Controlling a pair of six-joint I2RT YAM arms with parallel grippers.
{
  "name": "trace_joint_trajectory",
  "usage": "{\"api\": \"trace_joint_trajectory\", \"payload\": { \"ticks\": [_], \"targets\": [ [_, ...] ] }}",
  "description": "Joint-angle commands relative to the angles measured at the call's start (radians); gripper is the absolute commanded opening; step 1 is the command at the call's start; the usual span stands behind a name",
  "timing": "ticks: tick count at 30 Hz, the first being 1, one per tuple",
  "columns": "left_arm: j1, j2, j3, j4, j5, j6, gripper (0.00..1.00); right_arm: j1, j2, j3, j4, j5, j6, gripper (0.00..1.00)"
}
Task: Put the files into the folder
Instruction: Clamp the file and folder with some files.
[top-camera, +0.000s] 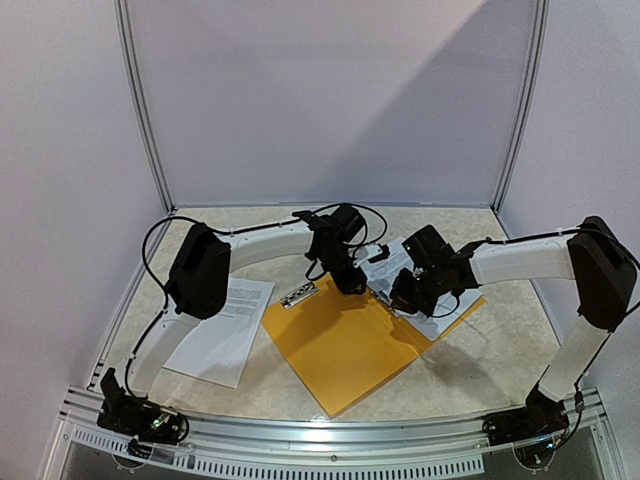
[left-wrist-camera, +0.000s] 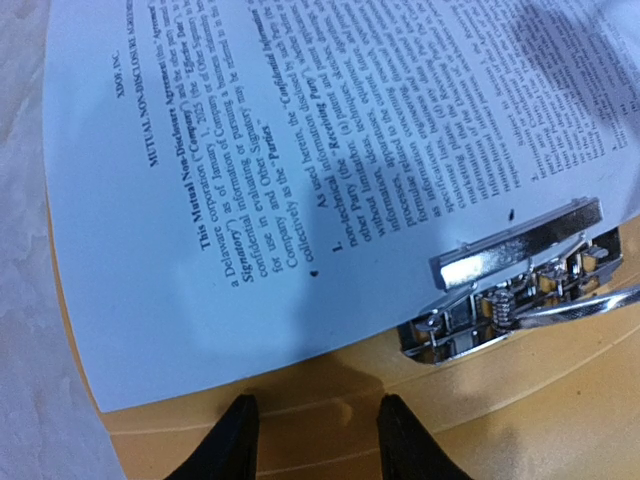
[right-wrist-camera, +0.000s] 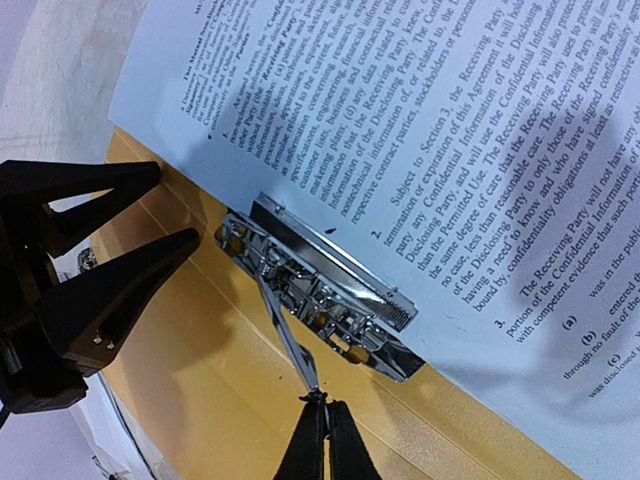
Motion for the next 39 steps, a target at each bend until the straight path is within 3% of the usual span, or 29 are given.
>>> {"api": "trace_joint_trajectory", "payload": {
  "ticks": [1,39],
  "targets": [
    [-0.01,0.068,-0.021,-0.114,-0.016,0.016,0.43,-0.005,0.074,-0.044,-0.074,0.081,-0.011,0.02],
    [-0.014,0.068,-0.021,-0.114,-0.026,0.019,0.42,-0.024,0.15,-0.117,-0.081,0.161,0.005,0.02]
  ]
}}
